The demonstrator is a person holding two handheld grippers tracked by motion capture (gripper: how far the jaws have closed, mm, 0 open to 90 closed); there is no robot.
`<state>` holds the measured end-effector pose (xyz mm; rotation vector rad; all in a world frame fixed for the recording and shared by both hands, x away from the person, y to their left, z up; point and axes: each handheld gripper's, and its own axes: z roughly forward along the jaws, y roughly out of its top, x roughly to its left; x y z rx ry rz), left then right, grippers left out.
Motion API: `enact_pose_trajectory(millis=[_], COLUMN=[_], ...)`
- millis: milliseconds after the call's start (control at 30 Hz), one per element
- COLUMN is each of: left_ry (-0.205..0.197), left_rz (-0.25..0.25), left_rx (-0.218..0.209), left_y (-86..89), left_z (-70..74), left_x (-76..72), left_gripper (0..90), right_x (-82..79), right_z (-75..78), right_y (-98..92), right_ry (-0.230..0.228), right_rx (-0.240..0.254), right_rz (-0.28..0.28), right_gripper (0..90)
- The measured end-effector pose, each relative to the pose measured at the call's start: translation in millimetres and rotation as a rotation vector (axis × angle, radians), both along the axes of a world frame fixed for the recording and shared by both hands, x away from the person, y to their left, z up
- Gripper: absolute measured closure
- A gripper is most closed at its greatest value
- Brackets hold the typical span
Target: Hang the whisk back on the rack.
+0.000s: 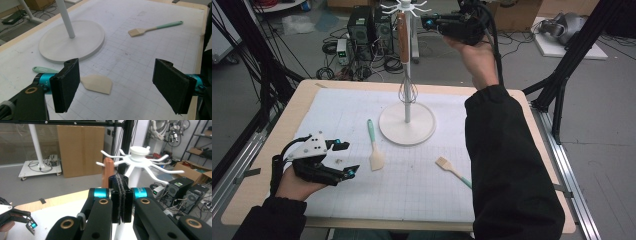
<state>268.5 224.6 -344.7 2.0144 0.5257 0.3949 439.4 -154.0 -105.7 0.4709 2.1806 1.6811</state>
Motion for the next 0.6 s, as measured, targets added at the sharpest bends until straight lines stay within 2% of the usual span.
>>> enact_pose_trajectory(millis=[300, 600], left_ry=[0.0, 0.001], left_rz=[-0.002, -0.002], left_rx=[0.001, -0.004], left_y=[-0.2, 0.6], left_z=[-0.5, -0.6], left_x=[0.1, 0.3], left_gripper=[22.4, 22.4], right_x=[8.2, 10.2], right_z=[-3.2, -4.6], right_y=[-4.4, 3.6], right_ry=[0.017, 0.009], right_rx=[0.011, 0.009], right_rz=[-0.034, -0.027], right_gripper=[89.6, 89.6])
